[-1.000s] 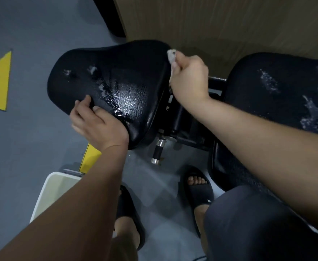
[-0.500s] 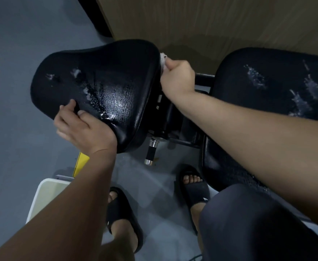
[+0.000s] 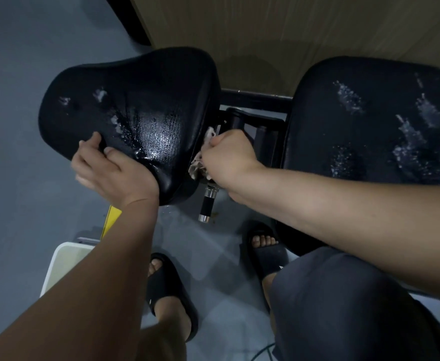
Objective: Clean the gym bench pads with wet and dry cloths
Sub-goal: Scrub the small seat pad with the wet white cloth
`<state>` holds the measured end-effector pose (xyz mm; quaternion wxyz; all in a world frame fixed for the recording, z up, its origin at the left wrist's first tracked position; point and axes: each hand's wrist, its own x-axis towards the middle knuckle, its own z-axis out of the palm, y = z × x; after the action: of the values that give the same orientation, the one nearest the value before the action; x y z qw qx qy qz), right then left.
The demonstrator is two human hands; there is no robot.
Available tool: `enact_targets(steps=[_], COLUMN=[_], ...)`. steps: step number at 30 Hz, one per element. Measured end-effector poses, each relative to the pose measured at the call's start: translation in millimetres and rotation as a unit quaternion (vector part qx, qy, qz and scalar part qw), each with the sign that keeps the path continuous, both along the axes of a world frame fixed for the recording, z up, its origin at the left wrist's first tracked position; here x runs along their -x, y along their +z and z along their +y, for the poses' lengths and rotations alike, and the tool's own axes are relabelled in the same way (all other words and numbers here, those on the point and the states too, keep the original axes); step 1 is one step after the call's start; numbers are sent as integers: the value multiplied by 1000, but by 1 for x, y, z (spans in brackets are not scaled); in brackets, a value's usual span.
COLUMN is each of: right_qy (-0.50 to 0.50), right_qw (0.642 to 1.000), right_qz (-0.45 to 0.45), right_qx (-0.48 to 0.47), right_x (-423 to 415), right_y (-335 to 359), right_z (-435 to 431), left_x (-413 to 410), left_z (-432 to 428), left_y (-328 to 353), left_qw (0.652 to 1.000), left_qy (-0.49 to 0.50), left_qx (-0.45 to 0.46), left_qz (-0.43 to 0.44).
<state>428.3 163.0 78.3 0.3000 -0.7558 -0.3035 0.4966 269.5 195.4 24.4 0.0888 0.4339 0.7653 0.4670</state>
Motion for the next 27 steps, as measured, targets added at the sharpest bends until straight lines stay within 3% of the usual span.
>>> enact_targets(steps=[6,13,15,21,27], right_qy=[-48,13,-23,-84,-183], right_qw=[996,999,997,992,981], right_qz=[-27,-29,-70,-74,-19], right_qx=[-65,-8,-11,-57,-67], right_x=[-13,8,5,24,49], right_y=[13,25,26,10,-9], right_z=[27,-4,11,-4,-31], left_x=[1,0,1,1,3], left_z=[-2,-4,-4,-6,-4], left_y=[4,9,11,12,10], left_qw=[1000,999,999,998,997], left_qy=[-8,-17,-17,-24,-28], left_qx=[17,37,44,58,66], left_qz=[-1,-16,-23,-30,-27])
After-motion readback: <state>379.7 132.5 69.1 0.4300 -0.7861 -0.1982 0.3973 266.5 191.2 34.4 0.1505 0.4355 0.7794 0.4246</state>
